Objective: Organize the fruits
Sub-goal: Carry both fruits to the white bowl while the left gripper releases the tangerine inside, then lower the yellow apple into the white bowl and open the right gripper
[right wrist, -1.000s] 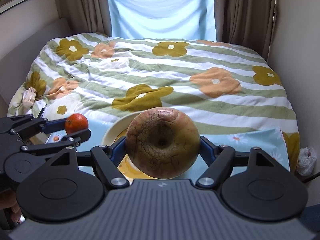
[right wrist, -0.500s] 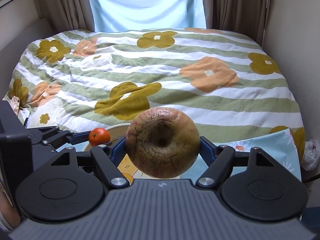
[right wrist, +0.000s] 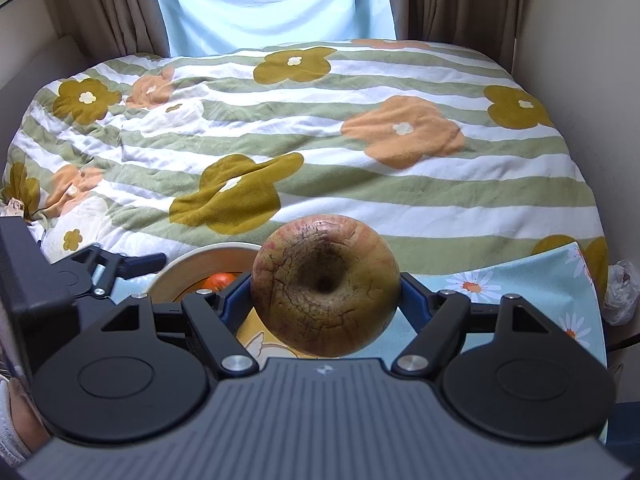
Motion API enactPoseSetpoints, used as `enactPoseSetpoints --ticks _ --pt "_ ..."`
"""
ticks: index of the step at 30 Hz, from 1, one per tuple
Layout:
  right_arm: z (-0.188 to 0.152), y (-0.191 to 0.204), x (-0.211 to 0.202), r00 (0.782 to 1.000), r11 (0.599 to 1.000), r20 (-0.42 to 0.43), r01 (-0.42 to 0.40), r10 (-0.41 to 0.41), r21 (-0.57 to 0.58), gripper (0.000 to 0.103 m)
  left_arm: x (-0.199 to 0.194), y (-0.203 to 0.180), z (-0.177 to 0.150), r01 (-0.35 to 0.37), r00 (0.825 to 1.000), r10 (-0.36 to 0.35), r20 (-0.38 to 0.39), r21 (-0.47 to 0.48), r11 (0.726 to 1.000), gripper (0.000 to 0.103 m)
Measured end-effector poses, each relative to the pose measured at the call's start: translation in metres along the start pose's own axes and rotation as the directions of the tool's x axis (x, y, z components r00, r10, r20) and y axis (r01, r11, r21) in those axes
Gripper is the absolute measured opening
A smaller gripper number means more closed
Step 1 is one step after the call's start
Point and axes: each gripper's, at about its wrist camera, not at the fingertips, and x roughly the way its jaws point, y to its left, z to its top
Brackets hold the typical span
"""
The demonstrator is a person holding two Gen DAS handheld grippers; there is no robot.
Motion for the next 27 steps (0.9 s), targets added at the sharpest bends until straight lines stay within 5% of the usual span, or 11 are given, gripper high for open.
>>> enactPoseSetpoints --ticks 27 --pt "-0.030 0.062 0.063 0.997 0.965 -0.067 -0.048 0.031 -0.257 0.091 -0.077 0.056 -0.051 -0.093 0.995 0.085 -0.057 -0.167 0.981 0.096"
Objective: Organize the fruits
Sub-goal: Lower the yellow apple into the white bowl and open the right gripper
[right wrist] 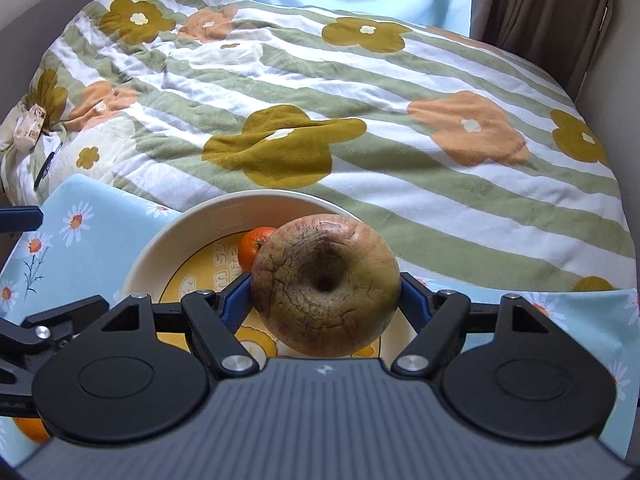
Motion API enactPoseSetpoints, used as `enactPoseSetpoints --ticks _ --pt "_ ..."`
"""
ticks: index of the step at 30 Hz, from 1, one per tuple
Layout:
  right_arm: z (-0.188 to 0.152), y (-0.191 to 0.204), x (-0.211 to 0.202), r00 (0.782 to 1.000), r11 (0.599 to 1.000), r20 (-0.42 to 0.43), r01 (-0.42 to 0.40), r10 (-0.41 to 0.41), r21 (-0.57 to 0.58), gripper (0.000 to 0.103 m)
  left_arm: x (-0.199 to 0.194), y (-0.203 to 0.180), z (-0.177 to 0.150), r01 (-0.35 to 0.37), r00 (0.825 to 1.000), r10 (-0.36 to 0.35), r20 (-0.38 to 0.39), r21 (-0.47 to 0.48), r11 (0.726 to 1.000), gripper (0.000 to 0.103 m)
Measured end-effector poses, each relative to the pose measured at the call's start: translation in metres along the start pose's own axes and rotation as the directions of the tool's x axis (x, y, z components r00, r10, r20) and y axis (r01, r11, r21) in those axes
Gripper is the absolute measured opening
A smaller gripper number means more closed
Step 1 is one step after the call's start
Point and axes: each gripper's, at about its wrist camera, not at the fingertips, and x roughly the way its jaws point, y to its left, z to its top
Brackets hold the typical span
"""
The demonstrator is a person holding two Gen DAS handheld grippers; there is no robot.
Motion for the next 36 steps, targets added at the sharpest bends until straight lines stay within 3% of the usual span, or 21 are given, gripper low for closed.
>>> enactPoseSetpoints --ticks 9,12,17,27,36 --pt "-0.003 0.002 0.008 1.000 1.000 0.002 0.013 -0.013 -0.009 0.092 -0.001 0.004 -0.008 0.013 1.000 -0.013 -0.015 -0.017 1.000 0.096" --pt "0.002 0.007 -0.001 0.997 0.997 0.044 0.059 -0.057 -0.045 0.103 -0.003 0.005 -0.008 0.014 1.000 -0.014 -0.016 -0.023 1.000 0.096" --pt "0.004 0.006 -0.021 0.997 0.999 0.067 0.048 -0.046 -0.022 0.103 -0.014 0.006 -0.005 0.020 1.000 -0.020 0.002 -0.033 0.999 0.096" --pt "-0.004 -0.008 -0.084 0.992 0.997 0.108 0.062 -0.066 0.038 0.103 -0.053 -0.002 0.001 0.023 0.997 -0.023 0.068 -0.004 1.000 0.096" --pt "-0.031 -0.022 -0.161 0.985 0.997 0.161 0.059 -0.067 0.057 0.103 -0.110 -0.015 -0.009 -0.006 0.990 0.011 0.138 -0.040 0.999 0.096"
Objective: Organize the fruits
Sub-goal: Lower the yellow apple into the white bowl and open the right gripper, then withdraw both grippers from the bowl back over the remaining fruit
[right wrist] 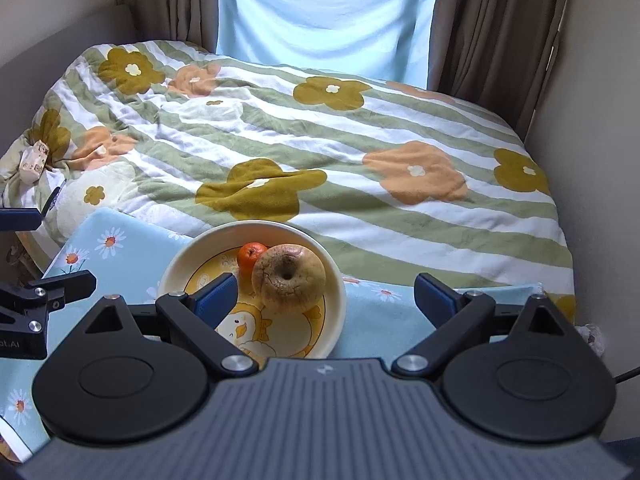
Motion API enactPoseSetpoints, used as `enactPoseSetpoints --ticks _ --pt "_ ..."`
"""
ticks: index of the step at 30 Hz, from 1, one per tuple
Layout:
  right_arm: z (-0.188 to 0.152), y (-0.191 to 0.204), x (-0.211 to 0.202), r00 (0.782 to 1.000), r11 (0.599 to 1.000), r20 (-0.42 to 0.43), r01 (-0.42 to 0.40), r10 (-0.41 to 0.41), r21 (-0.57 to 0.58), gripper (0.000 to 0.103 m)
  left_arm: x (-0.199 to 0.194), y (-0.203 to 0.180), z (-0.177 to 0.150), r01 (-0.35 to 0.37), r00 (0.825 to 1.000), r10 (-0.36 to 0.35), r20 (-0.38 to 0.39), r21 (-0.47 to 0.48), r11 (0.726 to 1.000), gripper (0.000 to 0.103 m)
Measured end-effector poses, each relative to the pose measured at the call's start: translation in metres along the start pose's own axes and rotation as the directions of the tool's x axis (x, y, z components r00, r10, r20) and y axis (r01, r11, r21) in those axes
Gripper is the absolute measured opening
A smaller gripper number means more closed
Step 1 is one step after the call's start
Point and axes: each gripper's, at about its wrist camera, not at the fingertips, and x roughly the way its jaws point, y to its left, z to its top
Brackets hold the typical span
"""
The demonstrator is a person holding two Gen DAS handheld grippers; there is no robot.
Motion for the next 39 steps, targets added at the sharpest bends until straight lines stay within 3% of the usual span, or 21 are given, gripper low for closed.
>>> enactPoseSetpoints --ticks 10,20,27,39 --pt "-0.049 -0.022 -0.074 0.998 0.999 0.060 -0.017 0.016 0.027 0.103 -0.061 -0.037 -0.032 -0.066 0.997 0.067 0.028 -0.060 0.996 0.096" --pt "-0.104 -0.048 -0.113 0.997 0.998 0.062 -0.055 0.055 -0.006 0.103 -0.095 -0.091 -0.070 -0.098 0.995 0.100 0.011 -0.107 0.989 0.096" --pt "-0.143 -0.062 -0.107 0.997 0.996 0.004 -0.078 0.078 -0.044 0.103 -0.094 -0.124 -0.102 -0.111 0.994 0.106 -0.036 -0.151 0.982 0.096" --pt "-0.198 -0.071 -0.055 0.992 0.995 -0.084 -0.099 0.099 0.003 0.103 -0.047 -0.159 -0.161 -0.125 0.990 0.107 -0.093 -0.212 0.969 0.091"
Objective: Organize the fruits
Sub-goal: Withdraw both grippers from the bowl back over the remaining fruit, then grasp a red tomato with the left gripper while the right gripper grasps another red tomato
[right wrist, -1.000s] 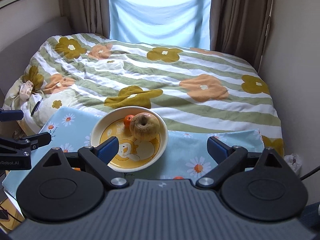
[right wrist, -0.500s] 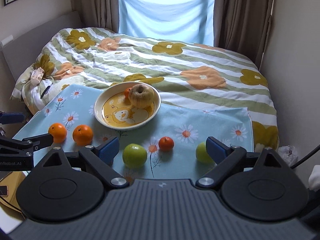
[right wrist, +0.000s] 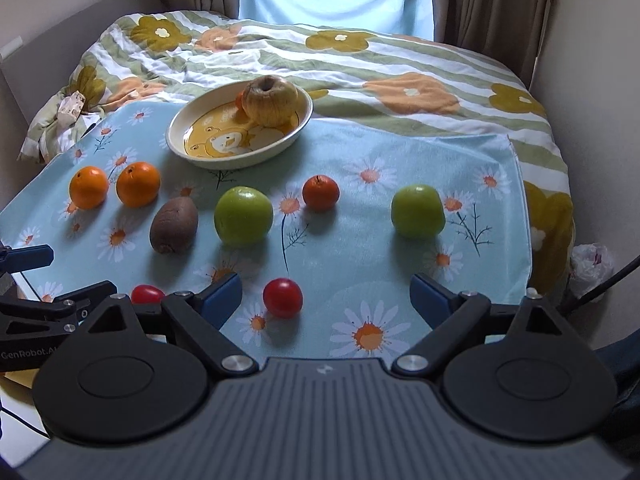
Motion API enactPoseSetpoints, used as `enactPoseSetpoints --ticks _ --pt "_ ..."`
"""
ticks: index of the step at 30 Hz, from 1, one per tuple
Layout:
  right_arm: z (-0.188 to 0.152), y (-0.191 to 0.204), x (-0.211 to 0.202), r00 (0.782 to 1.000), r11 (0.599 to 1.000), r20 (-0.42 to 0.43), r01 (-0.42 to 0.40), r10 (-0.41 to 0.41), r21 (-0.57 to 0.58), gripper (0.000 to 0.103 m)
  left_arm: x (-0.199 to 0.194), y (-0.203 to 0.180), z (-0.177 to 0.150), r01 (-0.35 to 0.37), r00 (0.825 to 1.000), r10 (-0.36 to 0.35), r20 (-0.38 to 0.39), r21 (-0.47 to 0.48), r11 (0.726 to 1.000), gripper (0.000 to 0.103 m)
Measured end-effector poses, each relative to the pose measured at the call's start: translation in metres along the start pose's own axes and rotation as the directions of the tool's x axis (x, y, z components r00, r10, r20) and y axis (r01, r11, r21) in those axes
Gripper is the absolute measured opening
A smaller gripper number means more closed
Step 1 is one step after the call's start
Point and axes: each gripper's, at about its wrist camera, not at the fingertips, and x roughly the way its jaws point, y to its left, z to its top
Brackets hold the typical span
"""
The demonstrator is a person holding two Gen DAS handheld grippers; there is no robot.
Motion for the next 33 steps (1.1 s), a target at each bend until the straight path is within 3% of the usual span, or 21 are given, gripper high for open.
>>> enactPoseSetpoints --ticks 10,15,23,33 --pt "-0.023 0.010 0.035 0.999 0.999 -0.023 -0.041 0.041 -0.015 0.087 0.027 -0.020 -0.022 0.024 1.000 -0.024 -0.019 0.038 0.999 0.074" --pt "-0.026 0.012 0.045 0.998 0.999 -0.030 -0.047 0.047 -0.001 0.079 0.035 -0.025 -0.025 0.031 0.999 -0.030 -0.019 0.048 0.998 0.056" --pt "-0.025 0.016 0.055 0.998 0.999 -0.032 -0.046 0.046 -0.006 0.077 0.041 -0.024 -0.024 0.038 0.999 -0.037 -0.029 0.038 0.999 0.038" --pt "-0.018 0.022 0.064 0.997 0.998 -0.046 -0.055 0.056 0.006 0.064 0.041 -0.017 -0.020 0.052 0.997 -0.050 -0.054 0.029 0.998 0.038"
